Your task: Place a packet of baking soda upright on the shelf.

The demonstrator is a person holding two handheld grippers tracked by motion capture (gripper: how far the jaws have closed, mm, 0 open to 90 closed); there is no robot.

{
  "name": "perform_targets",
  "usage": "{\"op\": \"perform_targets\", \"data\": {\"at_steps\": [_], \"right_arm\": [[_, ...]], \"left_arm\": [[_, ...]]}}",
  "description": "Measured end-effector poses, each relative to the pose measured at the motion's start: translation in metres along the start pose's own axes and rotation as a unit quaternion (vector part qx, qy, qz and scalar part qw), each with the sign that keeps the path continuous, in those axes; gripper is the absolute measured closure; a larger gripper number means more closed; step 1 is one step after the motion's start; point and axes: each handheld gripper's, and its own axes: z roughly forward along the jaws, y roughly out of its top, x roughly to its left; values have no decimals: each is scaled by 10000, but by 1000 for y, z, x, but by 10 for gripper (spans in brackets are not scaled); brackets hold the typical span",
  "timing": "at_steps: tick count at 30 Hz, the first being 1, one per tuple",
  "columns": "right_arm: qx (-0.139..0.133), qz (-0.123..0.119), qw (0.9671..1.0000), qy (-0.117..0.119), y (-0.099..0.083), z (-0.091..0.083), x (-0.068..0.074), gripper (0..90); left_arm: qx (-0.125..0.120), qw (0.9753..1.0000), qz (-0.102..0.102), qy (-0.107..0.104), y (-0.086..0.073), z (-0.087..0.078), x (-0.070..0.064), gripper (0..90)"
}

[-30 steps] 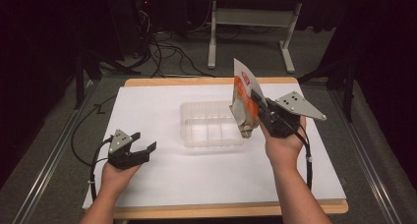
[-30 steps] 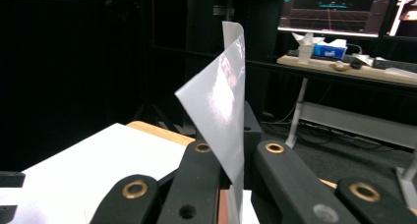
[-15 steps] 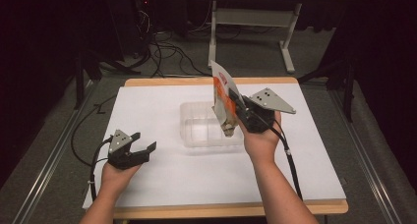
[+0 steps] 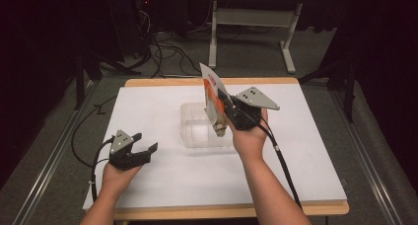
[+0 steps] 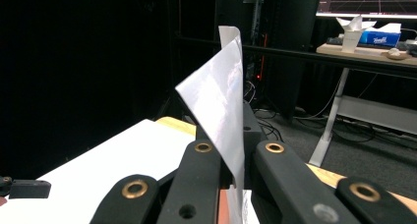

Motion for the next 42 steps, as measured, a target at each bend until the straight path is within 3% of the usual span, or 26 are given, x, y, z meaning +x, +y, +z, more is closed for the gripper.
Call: {"op": "perform_targets", "data": {"at_steps": [6, 7, 8, 9, 12, 24, 42], "right_arm": [[25, 29, 10000, 68, -3, 11, 4, 900], [53, 52, 9999, 74, -4, 13, 5, 900], [43, 40, 9999, 89, -4, 15, 5, 900], [59, 37, 9999, 96, -5, 17, 6, 900], [108, 60, 9998, 134, -7, 23, 9, 900], [299, 147, 9994, 132, -18, 50, 12, 900], [458, 97, 9987, 212, -34, 74, 19, 900]], "left_arm": [[15, 10000, 22, -17, 0, 1, 0, 275], [32, 9996, 258, 58, 1, 0, 4, 275], [56, 9993, 355, 80, 2, 0, 6, 275], [9, 10000, 14, -32, 0, 1, 1, 275], [40, 9999, -33, -86, 0, 1, 2, 271], [8, 10000, 4, -41, 1, -1, 4, 270], [41, 10000, 29, -47, 1, 1, 5, 271]]}}
